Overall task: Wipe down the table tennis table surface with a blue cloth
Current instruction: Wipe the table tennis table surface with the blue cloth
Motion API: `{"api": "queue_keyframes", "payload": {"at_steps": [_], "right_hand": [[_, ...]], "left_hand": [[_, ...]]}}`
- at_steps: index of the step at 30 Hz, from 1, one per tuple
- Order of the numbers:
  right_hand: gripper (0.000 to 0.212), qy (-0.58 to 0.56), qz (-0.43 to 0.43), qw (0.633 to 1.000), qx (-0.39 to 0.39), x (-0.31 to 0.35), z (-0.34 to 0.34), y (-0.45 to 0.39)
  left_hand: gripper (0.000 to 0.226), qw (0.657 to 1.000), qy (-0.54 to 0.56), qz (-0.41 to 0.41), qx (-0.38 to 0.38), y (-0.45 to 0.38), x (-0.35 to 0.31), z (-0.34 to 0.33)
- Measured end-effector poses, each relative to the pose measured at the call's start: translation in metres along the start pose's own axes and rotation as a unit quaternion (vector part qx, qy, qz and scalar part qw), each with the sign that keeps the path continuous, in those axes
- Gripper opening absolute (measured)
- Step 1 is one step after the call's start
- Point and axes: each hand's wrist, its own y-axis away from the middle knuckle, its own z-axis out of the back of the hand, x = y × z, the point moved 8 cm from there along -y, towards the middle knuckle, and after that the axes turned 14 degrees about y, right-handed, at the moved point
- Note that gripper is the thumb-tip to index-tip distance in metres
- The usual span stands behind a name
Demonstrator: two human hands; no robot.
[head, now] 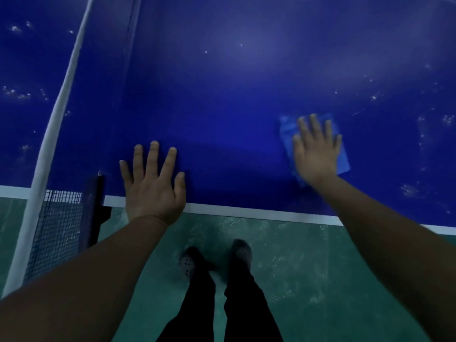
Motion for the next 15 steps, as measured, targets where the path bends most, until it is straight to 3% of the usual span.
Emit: {"api": "queue_keyframes", "payload": {"at_steps": [2, 4, 5, 7, 9, 11, 13, 15], "right_hand": [[0.057, -0.071, -0.164, 0.983, 0.035, -0.016, 0.003, -0.007], [0.055, -0.059, -0.179, 0.982, 0.022, 0.026, 0.01, 0.008], [0.055, -0.052, -0.121, 0.991, -0.013, 0.06, 0.015, 0.022], [0.054, -0.031, 0.084, 0.995, -0.053, 0.13, 0.017, 0.069], [0.053, 0.003, 0.195, 0.98, -0.043, 0.133, 0.007, 0.101], [0.056, 0.014, 0.121, 0.992, -0.029, 0.072, -0.004, 0.088], [0.06, 0.015, -0.043, 0.999, 0.01, -0.01, -0.016, 0.072], [0.059, -0.043, -0.202, 0.977, 0.057, -0.068, -0.022, 0.071]], "left_hand": [[0.066, 1.0, 0.0, -0.003, 0.001, 0.0, -0.001, -0.001], [0.066, 1.0, 0.002, -0.003, -0.001, -0.001, -0.001, -0.001], [0.066, 1.0, 0.003, -0.003, -0.001, 0.0, -0.001, -0.001], [0.066, 1.0, 0.01, -0.003, -0.008, 0.0, 0.0, 0.0], [0.066, 1.0, 0.012, -0.003, -0.012, 0.0, 0.0, 0.001], [0.066, 1.0, 0.011, -0.004, -0.014, 0.001, -0.001, 0.001], [0.066, 1.0, 0.015, -0.007, -0.013, 0.001, -0.002, 0.002], [0.065, 1.0, 0.017, -0.011, -0.014, 0.002, -0.003, 0.003]]}}
